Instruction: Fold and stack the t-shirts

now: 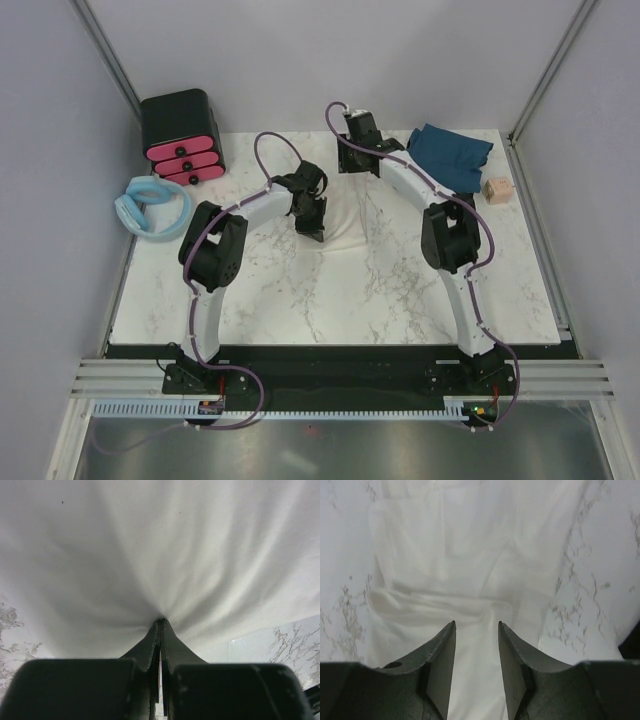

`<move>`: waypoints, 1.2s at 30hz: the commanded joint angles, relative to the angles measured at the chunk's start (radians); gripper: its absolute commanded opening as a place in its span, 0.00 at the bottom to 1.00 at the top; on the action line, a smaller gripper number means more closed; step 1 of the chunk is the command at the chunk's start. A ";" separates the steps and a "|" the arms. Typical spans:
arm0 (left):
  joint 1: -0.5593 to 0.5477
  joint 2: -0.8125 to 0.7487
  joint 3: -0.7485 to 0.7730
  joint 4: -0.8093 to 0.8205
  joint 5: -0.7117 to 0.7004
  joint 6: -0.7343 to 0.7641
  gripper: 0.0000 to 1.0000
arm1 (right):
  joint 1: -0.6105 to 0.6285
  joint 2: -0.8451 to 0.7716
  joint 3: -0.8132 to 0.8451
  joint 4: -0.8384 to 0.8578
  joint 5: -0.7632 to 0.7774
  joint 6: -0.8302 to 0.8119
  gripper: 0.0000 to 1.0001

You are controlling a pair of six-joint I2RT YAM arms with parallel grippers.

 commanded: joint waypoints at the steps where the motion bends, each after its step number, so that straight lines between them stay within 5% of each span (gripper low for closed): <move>1: -0.017 0.034 -0.038 -0.076 -0.077 0.031 0.02 | 0.017 -0.202 -0.216 -0.043 -0.076 -0.023 0.47; 6: -0.006 -0.004 -0.015 -0.079 -0.114 0.026 0.17 | 0.066 -0.369 -0.536 -0.034 -0.115 -0.043 0.47; 14: 0.009 -0.016 -0.007 -0.083 -0.109 0.023 0.17 | 0.100 -0.444 -0.754 -0.017 -0.159 -0.016 0.45; 27: 0.021 -0.047 -0.003 -0.092 -0.099 0.011 0.17 | 0.120 -0.460 -0.876 -0.078 -0.093 0.007 0.42; 36: 0.072 -0.197 -0.009 -0.111 -0.105 0.031 0.19 | 0.120 -0.555 -0.622 -0.211 -0.027 -0.006 0.48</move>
